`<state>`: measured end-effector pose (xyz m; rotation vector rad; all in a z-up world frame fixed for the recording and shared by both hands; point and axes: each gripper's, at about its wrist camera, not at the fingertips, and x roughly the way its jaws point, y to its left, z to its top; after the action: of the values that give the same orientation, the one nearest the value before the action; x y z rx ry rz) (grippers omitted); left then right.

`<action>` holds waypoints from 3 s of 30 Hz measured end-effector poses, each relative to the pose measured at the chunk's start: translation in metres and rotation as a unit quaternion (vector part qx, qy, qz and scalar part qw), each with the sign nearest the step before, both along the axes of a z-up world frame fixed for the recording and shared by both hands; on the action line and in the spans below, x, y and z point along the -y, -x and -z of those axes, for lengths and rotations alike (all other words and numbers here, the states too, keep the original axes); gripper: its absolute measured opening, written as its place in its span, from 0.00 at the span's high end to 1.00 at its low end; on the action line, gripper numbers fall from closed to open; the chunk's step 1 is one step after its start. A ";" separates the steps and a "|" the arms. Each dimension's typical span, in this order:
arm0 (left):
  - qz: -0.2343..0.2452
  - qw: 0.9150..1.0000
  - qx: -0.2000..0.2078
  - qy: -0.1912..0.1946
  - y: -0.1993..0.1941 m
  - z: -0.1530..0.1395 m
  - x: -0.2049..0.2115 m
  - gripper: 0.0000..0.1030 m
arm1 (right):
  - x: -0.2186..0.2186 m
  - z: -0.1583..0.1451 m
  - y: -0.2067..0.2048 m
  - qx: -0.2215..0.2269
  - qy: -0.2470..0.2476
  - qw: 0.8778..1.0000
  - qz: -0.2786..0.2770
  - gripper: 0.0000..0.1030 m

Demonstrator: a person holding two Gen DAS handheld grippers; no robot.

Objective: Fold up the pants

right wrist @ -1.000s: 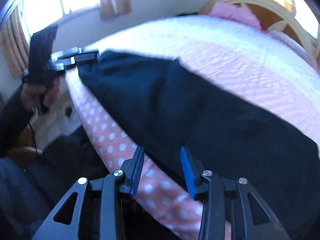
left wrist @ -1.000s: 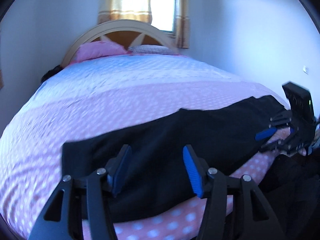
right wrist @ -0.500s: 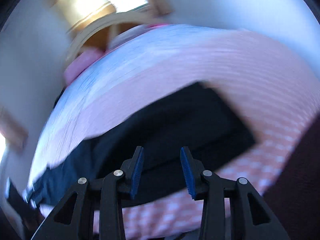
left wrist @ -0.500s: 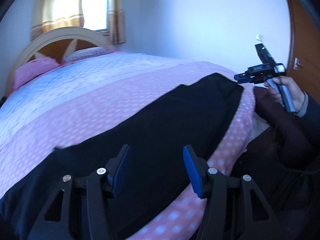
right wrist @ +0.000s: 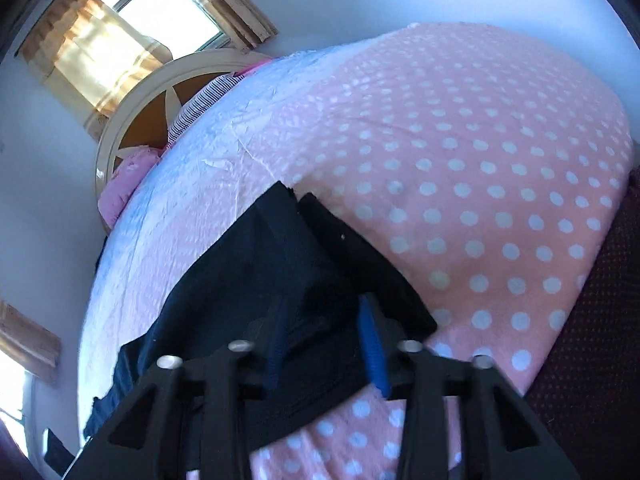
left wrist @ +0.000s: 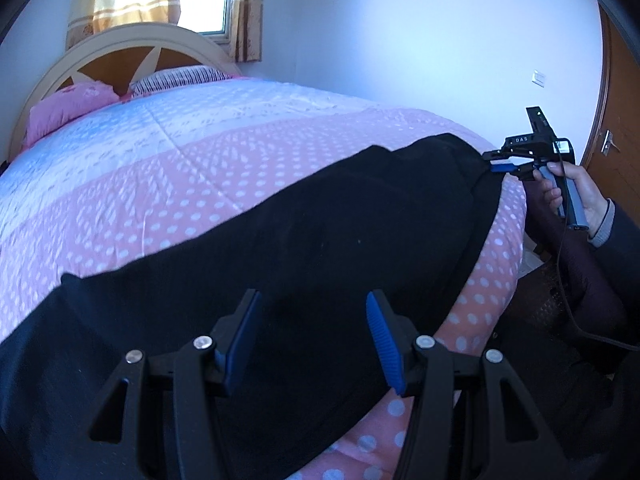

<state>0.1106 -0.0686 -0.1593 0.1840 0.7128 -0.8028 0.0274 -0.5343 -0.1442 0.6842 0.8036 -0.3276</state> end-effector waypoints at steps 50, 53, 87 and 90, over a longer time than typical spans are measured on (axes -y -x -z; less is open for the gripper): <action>0.148 0.988 0.026 -0.031 0.039 -0.021 0.063 0.96 | -0.012 -0.019 0.019 0.005 0.088 0.996 -0.008 0.91; 0.149 0.988 0.015 -0.025 0.040 -0.016 0.061 0.96 | -0.011 -0.015 0.021 -0.007 0.080 0.997 -0.007 0.91; 0.152 0.987 0.037 -0.034 0.041 -0.033 0.069 0.97 | -0.011 -0.022 0.030 -0.015 0.095 0.995 -0.014 0.91; 0.171 0.984 0.027 -0.041 0.049 -0.027 0.069 0.97 | -0.009 -0.016 0.028 -0.036 0.099 0.994 -0.014 0.91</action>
<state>0.0620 -0.1378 -0.1327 0.4087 0.6711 -1.0912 -0.0010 -0.5258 -0.1279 0.4772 0.8369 -0.4021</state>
